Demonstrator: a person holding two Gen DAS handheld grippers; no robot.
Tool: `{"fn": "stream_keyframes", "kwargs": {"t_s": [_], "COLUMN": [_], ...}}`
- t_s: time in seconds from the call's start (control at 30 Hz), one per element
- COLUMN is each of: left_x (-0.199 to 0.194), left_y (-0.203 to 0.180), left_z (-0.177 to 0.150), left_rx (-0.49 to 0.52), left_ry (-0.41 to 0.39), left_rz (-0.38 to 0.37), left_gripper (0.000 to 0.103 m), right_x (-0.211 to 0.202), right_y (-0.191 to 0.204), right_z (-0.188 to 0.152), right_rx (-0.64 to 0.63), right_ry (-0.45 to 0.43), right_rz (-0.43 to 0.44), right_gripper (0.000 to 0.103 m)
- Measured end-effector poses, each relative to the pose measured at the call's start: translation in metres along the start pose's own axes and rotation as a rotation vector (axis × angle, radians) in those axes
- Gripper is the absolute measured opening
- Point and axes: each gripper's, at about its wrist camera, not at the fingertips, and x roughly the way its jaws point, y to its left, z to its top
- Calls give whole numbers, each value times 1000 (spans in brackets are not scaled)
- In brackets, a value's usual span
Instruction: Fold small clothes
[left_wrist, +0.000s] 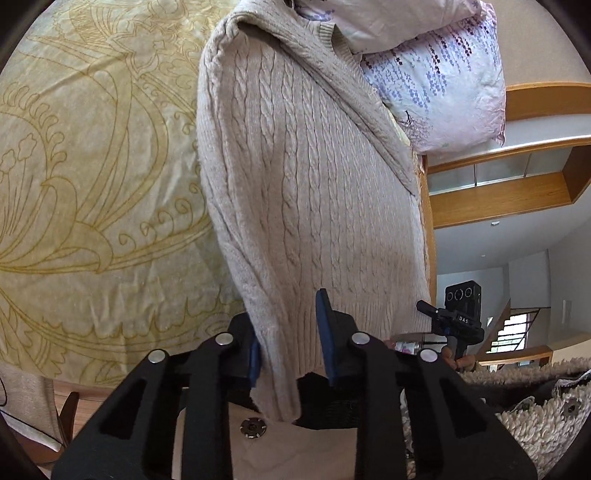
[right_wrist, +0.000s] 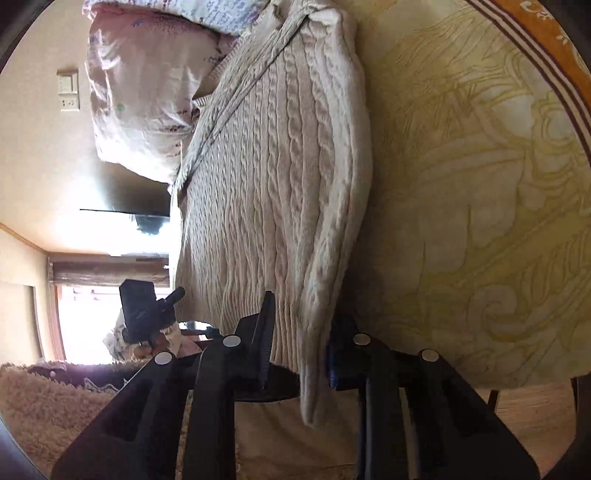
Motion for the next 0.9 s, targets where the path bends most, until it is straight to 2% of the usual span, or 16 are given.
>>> {"fn": "stream_keyframes", "kwargs": {"t_s": [0.1,0.27,0.4,0.57,0.67,0.8,0.9], "left_x": [3,0,-16,-42,-56,-59,-55], "left_y": [-2,-4,-10,-12,-15,-29,-39], "left_z": [0,3,13,34,47,74,100], "left_rx": [15,36,61,52,40,53,67], "left_ry": [21,-3,-100,-238,-319,-426,-453], "left_rz": [17,6,-27,-47,-54,-58,-48], "left_gripper": [14,10,7,6,7,7,7], "right_x": [-1,-5,-19,-29,-36,-40,-32], "right_y": [-1,4,19,45,57,71,81], "right_z": [0,-3,10,31,44,69,92], "right_rx": [-6,-77,-120,-189,-194,-178,-177], "right_ry": [-11,-54,-174,-274,-376,-548,-565], "right_rz": [-9,-52,2,21,46,176,227], "right_gripper": [16,8,8,8,8,8,8]}}
